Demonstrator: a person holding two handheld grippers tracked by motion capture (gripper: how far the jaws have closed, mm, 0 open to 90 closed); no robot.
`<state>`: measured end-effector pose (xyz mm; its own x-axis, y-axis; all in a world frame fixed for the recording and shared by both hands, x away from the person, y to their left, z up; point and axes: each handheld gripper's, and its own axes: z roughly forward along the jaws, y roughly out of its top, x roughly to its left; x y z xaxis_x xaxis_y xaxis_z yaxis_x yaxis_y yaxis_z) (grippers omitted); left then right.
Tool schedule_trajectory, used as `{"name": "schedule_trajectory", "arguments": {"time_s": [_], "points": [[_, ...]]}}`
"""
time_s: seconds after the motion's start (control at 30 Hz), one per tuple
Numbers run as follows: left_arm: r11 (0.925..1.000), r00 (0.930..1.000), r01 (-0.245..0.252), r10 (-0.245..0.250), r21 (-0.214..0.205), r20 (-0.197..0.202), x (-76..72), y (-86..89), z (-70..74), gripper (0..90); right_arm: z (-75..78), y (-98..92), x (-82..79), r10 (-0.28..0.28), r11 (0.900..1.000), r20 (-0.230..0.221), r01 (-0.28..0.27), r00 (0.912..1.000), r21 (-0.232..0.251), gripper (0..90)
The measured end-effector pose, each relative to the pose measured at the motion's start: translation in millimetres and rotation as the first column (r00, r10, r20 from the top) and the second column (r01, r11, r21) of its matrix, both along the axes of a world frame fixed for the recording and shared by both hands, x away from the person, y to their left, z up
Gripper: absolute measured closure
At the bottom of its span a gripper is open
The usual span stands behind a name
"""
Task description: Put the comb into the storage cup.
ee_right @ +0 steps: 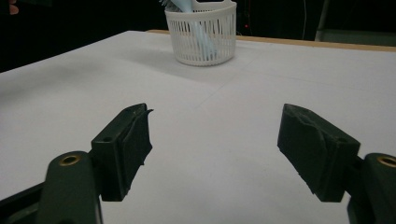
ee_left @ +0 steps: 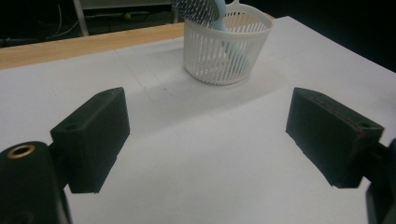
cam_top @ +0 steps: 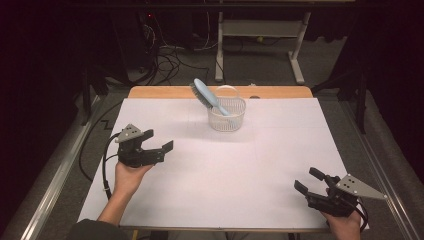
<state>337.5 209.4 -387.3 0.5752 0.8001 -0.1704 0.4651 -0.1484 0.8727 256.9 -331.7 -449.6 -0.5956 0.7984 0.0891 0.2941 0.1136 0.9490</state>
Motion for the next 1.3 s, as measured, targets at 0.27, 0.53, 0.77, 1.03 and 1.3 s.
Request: {"name": "schedule_trajectory", "arguments": {"time_s": [0.27,0.53,0.77,1.03,1.3], "points": [[0.9999,1.0,-0.003,0.003,-0.012,0.003,-7.0,4.3,-1.2,12.8,0.1,-0.1,0.2,-0.001,1.0,-0.002,0.001,1.0,0.0,25.9],[0.9996,1.0,-0.007,0.007,-0.029,0.005,-14.1,8.0,-3.9,12.8,0.4,-0.1,-0.4,-0.003,1.0,0.0,0.003,1.0,0.001,25.8],[0.9995,1.0,-0.005,0.005,-0.031,0.002,-18.3,9.1,-6.4,12.8,0.5,-0.1,-0.4,-0.003,1.0,0.0,0.003,1.0,0.0,25.7],[0.9992,1.0,0.006,-0.006,-0.04,0.006,-27.4,9.3,-8.3,12.9,0.8,-0.1,-1.1,-0.005,1.0,0.003,0.005,1.0,0.002,24.8],[0.9984,1.0,0.003,-0.004,-0.056,-0.006,-33.0,12.0,-14.5,12.8,0.8,0.0,-1.0,-0.001,1.0,0.003,0.001,1.0,0.003,24.5]]}}
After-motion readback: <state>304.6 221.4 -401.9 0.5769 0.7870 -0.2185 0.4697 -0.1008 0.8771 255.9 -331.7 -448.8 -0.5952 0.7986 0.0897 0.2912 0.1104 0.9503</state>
